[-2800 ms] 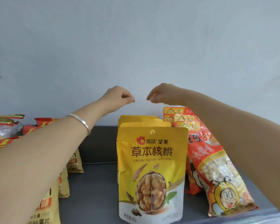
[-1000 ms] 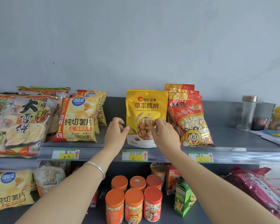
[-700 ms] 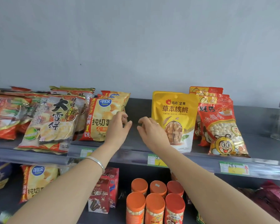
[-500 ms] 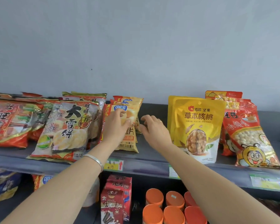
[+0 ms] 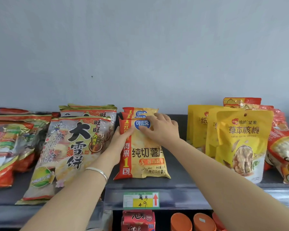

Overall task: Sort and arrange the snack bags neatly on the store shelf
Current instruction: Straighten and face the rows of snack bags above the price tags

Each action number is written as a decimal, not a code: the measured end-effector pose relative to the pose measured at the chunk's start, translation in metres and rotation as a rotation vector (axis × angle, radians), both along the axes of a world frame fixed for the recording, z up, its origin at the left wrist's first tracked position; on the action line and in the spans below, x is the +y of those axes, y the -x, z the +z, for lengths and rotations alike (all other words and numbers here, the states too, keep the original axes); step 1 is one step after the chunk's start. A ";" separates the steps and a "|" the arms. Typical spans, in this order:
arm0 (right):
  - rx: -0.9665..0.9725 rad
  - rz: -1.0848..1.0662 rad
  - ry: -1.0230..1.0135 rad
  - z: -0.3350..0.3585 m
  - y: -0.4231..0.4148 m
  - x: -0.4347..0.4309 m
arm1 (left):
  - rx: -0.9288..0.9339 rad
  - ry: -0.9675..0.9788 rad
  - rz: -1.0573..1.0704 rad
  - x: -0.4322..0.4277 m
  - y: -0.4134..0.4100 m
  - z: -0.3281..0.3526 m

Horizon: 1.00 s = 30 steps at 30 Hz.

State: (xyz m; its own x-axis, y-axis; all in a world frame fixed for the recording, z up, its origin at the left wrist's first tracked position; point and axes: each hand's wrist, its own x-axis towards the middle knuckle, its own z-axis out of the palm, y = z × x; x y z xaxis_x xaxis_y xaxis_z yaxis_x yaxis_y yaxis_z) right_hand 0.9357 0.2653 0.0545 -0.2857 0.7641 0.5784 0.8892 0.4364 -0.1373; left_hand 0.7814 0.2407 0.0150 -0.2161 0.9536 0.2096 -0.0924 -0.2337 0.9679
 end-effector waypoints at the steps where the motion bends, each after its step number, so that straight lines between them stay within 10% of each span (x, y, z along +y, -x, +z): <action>1: -0.023 -0.014 0.016 0.003 0.002 0.003 | -0.025 0.015 -0.044 0.004 0.002 -0.001; 10: -0.085 -0.081 0.096 0.009 -0.001 0.014 | -0.003 -0.024 -0.218 0.020 0.002 -0.008; 30: -0.174 0.091 0.228 0.073 0.053 0.066 | 0.338 -0.201 0.172 0.030 0.022 0.062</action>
